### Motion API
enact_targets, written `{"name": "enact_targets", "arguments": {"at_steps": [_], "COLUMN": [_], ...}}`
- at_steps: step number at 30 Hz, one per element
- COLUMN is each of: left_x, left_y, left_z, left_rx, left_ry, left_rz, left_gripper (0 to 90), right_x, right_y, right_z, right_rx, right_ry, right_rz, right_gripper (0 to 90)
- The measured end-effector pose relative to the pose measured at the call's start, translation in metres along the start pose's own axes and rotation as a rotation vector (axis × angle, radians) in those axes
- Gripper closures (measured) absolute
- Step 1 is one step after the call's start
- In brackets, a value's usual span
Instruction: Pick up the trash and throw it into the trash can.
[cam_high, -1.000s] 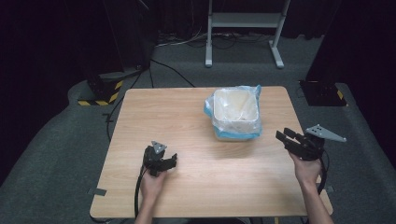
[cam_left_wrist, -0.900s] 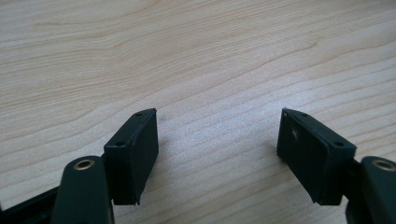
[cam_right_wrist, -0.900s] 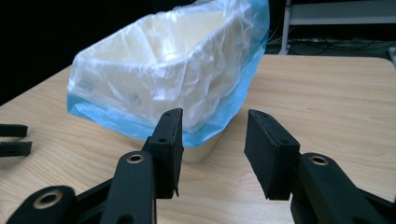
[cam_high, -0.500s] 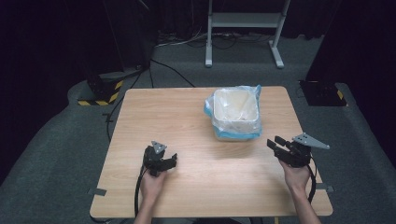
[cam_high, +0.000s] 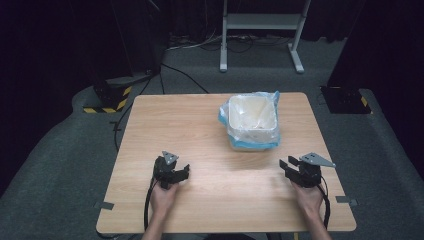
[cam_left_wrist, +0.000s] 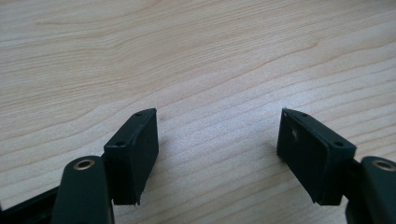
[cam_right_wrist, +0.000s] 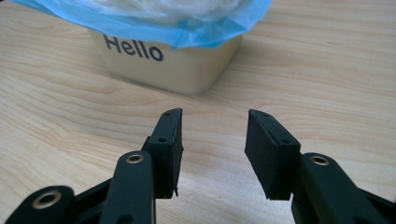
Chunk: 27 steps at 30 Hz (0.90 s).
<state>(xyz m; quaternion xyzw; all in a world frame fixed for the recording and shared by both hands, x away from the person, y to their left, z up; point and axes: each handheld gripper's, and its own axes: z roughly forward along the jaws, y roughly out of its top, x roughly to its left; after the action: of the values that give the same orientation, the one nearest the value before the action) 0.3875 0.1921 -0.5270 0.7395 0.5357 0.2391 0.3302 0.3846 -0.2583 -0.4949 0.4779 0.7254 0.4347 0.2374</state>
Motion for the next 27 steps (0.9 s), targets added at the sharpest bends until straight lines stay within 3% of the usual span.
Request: {"name": "enact_targets", "arguments": {"at_steps": [10, 16, 23, 27], "left_x": [0.000, -0.001, -0.002, -0.002], "left_y": [0.000, -0.001, -0.001, -0.001], "left_z": [0.000, -0.001, -0.001, -0.001], "left_rx": [0.004, 0.003, 0.002, 0.004], "left_ry": [-0.006, -0.022, -0.024, -0.026], "left_rz": [0.007, 0.021, 0.023, 0.027], "left_gripper": [28.9, 28.8, 28.4, 28.4], "right_x": [0.005, 0.009, 0.006, 0.004], "right_y": [-0.017, -0.018, -0.019, -0.018], "right_z": [0.008, 0.014, 0.023, 0.026], "right_rx": [0.046, 0.096, 0.160, 0.167], "right_ry": [-0.069, -0.110, -0.112, -0.105], "right_rz": [0.018, -0.018, -0.049, -0.059], "right_gripper": [55.9, 55.4, 54.2, 50.6]}}
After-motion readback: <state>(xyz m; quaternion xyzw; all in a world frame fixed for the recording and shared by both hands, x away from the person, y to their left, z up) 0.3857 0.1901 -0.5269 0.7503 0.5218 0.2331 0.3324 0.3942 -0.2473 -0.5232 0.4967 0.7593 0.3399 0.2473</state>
